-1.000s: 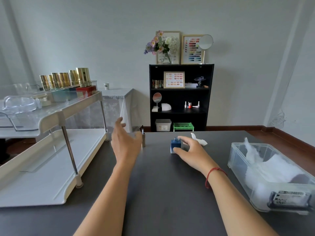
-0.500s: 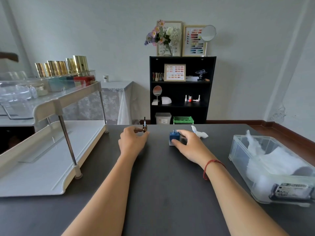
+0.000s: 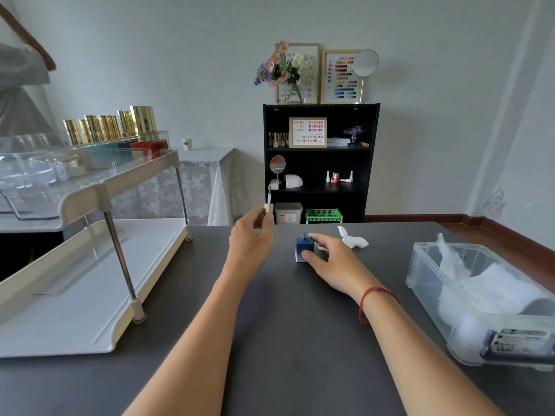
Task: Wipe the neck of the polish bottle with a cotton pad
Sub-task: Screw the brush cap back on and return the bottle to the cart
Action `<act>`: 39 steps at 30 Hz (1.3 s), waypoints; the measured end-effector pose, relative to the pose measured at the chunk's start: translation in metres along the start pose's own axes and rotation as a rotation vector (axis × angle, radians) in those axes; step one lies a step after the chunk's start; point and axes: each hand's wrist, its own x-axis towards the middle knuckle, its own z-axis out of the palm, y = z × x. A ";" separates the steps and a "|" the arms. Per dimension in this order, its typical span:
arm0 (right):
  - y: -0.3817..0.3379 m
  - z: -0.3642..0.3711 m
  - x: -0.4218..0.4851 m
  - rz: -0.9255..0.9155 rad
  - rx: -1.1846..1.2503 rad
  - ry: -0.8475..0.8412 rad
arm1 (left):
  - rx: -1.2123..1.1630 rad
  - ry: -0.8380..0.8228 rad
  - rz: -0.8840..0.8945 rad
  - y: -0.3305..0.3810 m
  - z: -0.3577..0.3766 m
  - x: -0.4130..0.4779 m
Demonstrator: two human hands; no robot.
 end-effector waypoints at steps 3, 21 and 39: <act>-0.001 -0.001 0.000 -0.011 0.002 -0.009 | -0.026 -0.029 0.055 0.004 0.002 -0.001; -0.003 0.001 -0.001 -0.006 0.016 -0.023 | -0.153 0.112 0.155 0.014 0.000 0.000; -0.012 0.005 -0.005 -0.053 -0.062 -0.017 | -0.082 0.110 0.316 0.020 0.004 -0.010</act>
